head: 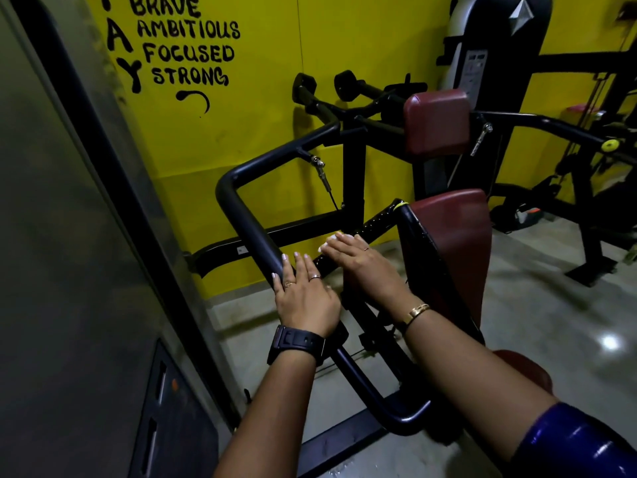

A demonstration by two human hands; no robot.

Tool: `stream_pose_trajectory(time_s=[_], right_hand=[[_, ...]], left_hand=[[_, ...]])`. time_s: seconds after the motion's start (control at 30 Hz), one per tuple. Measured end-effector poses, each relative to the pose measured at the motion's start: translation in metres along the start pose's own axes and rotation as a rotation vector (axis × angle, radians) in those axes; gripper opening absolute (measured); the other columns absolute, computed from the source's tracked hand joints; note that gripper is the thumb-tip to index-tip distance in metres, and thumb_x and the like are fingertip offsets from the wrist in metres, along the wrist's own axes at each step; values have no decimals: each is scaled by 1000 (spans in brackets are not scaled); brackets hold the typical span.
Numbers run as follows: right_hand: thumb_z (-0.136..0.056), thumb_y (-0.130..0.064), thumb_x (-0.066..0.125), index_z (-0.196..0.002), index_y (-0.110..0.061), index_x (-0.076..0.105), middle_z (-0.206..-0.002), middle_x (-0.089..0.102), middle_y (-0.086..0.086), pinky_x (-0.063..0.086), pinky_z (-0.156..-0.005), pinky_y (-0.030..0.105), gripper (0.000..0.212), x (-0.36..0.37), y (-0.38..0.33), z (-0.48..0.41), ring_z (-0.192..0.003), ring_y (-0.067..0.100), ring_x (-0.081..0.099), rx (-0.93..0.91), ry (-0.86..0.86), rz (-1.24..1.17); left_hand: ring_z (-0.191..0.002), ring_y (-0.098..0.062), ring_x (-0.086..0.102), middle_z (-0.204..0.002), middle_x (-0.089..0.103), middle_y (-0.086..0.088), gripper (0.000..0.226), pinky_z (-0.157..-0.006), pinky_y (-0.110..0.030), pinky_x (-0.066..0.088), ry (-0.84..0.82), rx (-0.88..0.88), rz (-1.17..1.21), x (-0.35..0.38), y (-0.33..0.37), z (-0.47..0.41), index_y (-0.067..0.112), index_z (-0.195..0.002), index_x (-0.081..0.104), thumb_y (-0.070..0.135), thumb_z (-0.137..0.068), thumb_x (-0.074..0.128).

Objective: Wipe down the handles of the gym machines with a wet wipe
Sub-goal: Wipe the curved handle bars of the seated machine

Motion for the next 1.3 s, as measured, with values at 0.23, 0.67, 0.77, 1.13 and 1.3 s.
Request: stream_pose_trajectory(time_s=[0.23,0.67,0.77,1.13,1.3], right_hand=[[-89,-25,52,-148,-12,35,-153,35,8,4,-120,37,62,27,-21,6,-144,23,26,-18,-94,233],[-66,-2,77,-148,-7,34,-154,30,15,8,-114,41,93,6,-5,3,-145,31,22,250,-123,226],[-78,-1,64,-151,-15,23,-158,20,8,3,-116,41,85,0,-1,-1,-147,27,15,159,-97,295],[-91,1,48,-151,-1,9,-160,-6,17,-10,-117,35,72,-2,-11,-1,-148,29,-12,251,-152,221],[-90,-11,56,-153,-9,3,-160,-7,16,2,-119,39,82,-7,10,0,-147,32,-11,465,-30,249]], left_hand=[[-150,-24,-13,-164,-2,-6,67,-121,-45,-5,-8,-11,5,1,1,-1,8,-155,3,27,-98,32],[-149,-25,-14,-164,-7,-7,70,-121,-45,-4,3,-7,-31,1,2,-1,7,-155,-3,37,-101,32],[-149,-26,-17,-163,-10,-9,72,-121,-45,-8,19,-7,-72,1,3,-1,6,-155,-5,37,-101,32],[-149,-25,-18,-163,-8,-8,72,-117,-46,-14,17,19,-86,-3,5,0,9,-155,-4,38,-100,32],[-148,-19,-21,-163,-13,-2,67,-113,-51,-20,25,89,-120,-11,7,-11,17,-156,-5,34,-100,27]])
Point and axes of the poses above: each hand's wrist, its own z-axis away from the middle knuckle, its own x-axis out of the palm, y = z × x, the point moved 3 cm from there along -z, towards the middle knuckle
